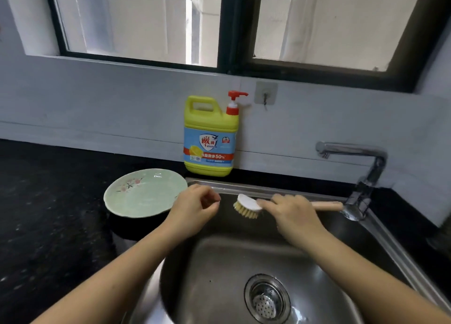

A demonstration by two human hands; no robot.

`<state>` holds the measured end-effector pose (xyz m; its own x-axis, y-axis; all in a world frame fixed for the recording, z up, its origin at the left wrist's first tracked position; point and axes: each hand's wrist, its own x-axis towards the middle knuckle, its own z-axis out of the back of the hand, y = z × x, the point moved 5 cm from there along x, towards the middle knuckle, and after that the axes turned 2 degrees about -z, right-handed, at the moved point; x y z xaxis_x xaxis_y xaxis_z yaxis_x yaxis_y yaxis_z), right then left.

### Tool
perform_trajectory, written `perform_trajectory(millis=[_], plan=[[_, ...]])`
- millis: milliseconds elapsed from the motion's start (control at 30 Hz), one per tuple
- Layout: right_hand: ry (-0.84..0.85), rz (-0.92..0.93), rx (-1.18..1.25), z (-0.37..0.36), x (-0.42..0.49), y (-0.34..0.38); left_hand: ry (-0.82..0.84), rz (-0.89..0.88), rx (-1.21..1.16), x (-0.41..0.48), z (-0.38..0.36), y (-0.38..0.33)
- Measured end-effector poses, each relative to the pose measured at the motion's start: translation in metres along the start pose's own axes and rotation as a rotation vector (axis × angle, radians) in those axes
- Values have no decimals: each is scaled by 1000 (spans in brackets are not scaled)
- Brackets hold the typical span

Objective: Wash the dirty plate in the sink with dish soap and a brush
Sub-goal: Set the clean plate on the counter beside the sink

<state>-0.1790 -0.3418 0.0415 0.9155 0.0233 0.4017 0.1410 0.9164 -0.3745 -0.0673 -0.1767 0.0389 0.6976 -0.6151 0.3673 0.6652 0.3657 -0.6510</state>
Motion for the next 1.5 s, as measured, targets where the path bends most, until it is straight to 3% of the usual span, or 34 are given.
perform_trajectory(millis=[67,133,167,300,367,500,600,667,767,867,933,1000,1100,1267,1500], plan=[[-164,-37,57,5,1,-10,20,-14,10,0,-6,-1],[-135,-66,86,15,2,-12,28,-22,24,1,-12,-4],[-87,-34,69,15,3,-8,29,-23,30,1,-15,-5],[470,100,-179,-4,-9,7,106,-84,50,0,-28,-15],[512,93,-206,0,-9,10,216,-128,66,-3,-41,-19],[434,138,-224,4,2,12,319,-163,160,-7,-64,-20],[359,170,-186,13,13,12,266,-152,169,-4,-72,-20],[275,191,-199,19,20,11,200,-102,83,2,-73,-19],[3,213,-153,32,28,7,208,25,-213,7,-75,-16],[-345,17,108,46,33,-15,245,126,-464,7,-77,-16],[-458,-233,359,56,36,-31,251,156,-558,7,-79,-20],[-377,-469,564,50,43,-43,250,174,-603,9,-82,-25],[-249,-611,765,33,55,-46,256,209,-675,14,-87,-33],[-321,-720,942,17,72,-56,252,266,-699,30,-92,-32],[-391,-753,881,11,107,-78,166,272,-671,65,-89,-35]])
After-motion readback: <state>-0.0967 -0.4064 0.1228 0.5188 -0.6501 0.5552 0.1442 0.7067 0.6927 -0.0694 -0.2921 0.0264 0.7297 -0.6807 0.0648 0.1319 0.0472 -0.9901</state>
